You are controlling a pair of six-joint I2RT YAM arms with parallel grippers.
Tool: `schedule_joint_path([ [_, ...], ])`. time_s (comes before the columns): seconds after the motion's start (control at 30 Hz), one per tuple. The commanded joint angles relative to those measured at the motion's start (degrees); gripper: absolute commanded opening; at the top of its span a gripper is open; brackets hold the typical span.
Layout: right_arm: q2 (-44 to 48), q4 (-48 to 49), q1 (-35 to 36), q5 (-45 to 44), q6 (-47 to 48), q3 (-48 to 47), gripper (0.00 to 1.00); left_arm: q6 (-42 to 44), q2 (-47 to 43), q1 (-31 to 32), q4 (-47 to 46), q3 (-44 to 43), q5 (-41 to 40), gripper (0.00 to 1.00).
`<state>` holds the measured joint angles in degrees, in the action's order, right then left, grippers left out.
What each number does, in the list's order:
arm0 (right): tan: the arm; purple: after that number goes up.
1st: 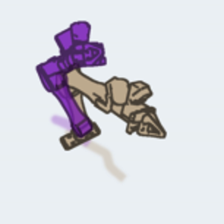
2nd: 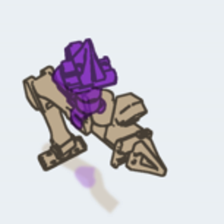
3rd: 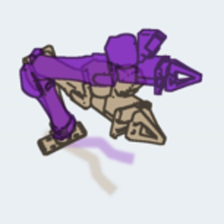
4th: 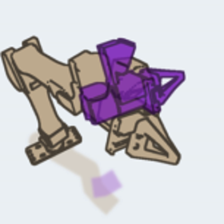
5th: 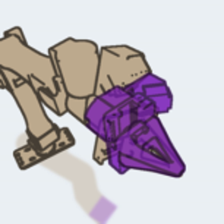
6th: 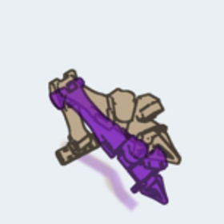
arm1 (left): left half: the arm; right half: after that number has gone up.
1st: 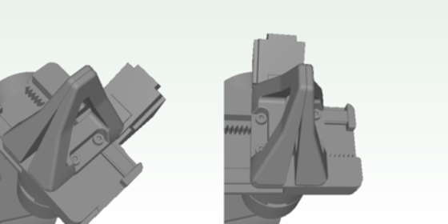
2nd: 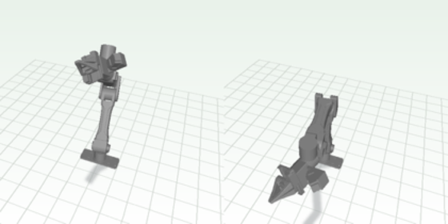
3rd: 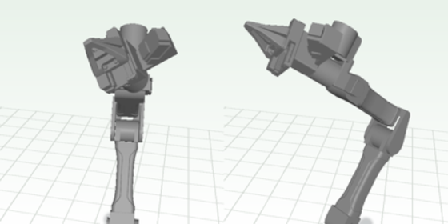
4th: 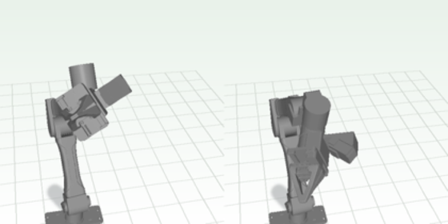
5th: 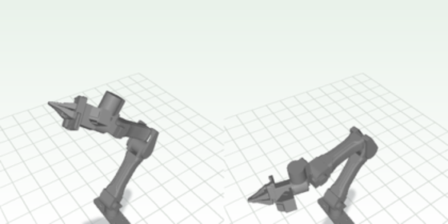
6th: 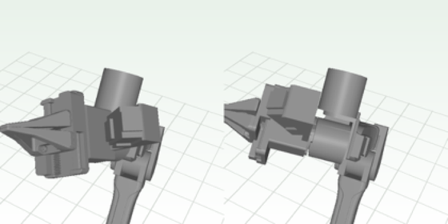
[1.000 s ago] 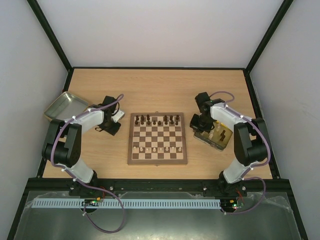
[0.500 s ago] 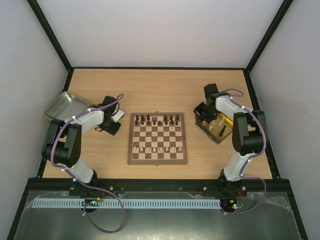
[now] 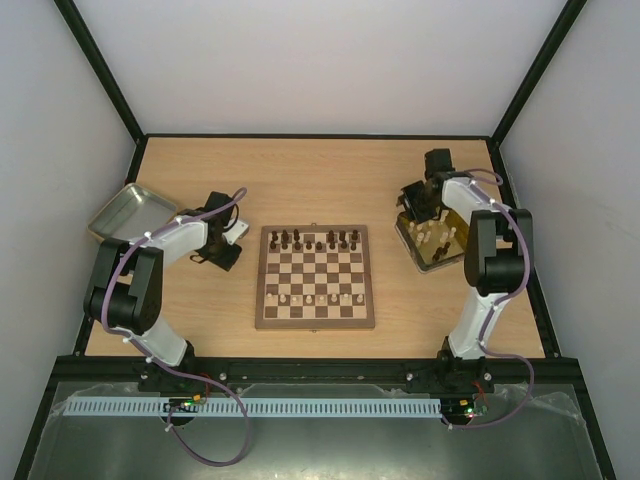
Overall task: Set up the chess pieces on the board
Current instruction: Adjust the storage box at the center of the board.
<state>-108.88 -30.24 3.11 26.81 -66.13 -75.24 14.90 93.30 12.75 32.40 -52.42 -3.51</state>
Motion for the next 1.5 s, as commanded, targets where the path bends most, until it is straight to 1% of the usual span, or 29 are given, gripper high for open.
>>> schedule_joint_path([
  [0.0, 1.57, -2.56, 0.07, 1.25, 0.57, -6.24, 0.27, -0.59, -0.13, -0.36, 0.07, 0.11, -0.27, 0.47],
  [0.13, 4.34, -5.22, -0.31, 2.13, 3.23, -7.13, 0.33, -0.48, -0.13, -0.38, -0.09, 0.47, -0.19, 0.47],
  [0.2, 4.99, -8.26, -0.71, 2.22, 5.46, -7.95, 0.33, -0.48, -0.05, -0.36, -0.19, 0.44, -0.02, 0.47],
  [0.3, 6.47, -11.68, -2.09, -1.48, 8.96, -9.2, 0.33, -0.44, 0.29, -0.36, -0.06, 0.02, 0.11, 0.47],
  [0.33, 6.46, -13.51, -2.78, -3.97, 10.89, -10.73, 0.33, -0.48, 0.36, -0.36, 0.08, -0.31, 0.27, 0.47],
  [0.43, 4.03, -20.11, -4.32, -13.14, 16.63, -17.21, 0.33, -0.61, 0.46, -0.36, 0.17, -0.8, 0.68, 0.47],
  [0.53, 0.99, -23.97, -5.37, -22.11, 20.13, -22.62, 0.34, -0.68, 0.48, -0.36, 0.19, -1.06, 0.8, 0.48],
  [0.63, -1.69, -24.64, -6.22, -26.48, 21.26, -26.47, 0.38, -0.78, 0.4, -0.32, 0.19, -1.05, 0.87, 0.47],
  [0.77, -8.43, -27.79, -6.3, -31.71, 23.94, -33.61, 0.43, -0.87, 0.24, -0.28, 0.32, -1.17, 0.79, 0.48],
  [0.9, -14.25, -29.46, -6.41, -34.6, 25.91, -38.14, 0.45, -0.93, -0.02, -0.28, 0.51, -1.36, 0.41, 0.48],
  [0.97, -16.3, -29.76, -6.46, -35.12, 27.38, -40.29, 0.45, -0.91, -0.13, -0.28, 0.53, -1.37, 0.13, 0.48],
  [1.07, -18.69, -31.05, -6.65, -38.56, 29.26, -43.01, 0.45, -1.0, -0.29, -0.27, 0.4, -1.08, -0.13, 0.48],
  [1.13, -18.65, -30.93, -7.43, -39.78, 29.43, -42.79, 0.45, -1.06, -0.51, -0.32, 0.15, -0.74, -0.18, 0.48],
  [1.3, -19.62, -29.92, -9.2, -38.37, 30.24, -41.41, 0.47, -1.05, -0.68, -0.33, -0.35, -0.1, -0.18, 0.48],
  [1.33, -19.84, -29.53, -9.32, -37.99, 31.21, -41.31, 0.5, -0.92, -0.74, -0.36, -0.39, -0.01, -0.31, 0.48],
  [1.37, -20.1, -29.18, -9.47, -37.4, 31.67, -41.17, 0.64, -0.88, -0.81, -0.36, -0.28, 0.08, -0.28, 0.48],
  [1.4, -20.53, -29.11, -9.52, -36.6, 31.8, -41.2, 0.76, -0.77, -0.91, -0.36, -0.35, 0.12, -0.21, 0.47],
  [1.43, -20.58, -28.93, -9.56, -36.11, 31.89, -41.17, 0.81, -0.73, -1.06, -0.36, -0.43, 0.21, -0.26, 0.47],
  [1.47, -20.54, -28.57, -9.55, -35.64, 32.08, -41.01, 0.83, -0.74, -1.28, -0.43, -0.57, 0.36, -0.27, 0.47],
])
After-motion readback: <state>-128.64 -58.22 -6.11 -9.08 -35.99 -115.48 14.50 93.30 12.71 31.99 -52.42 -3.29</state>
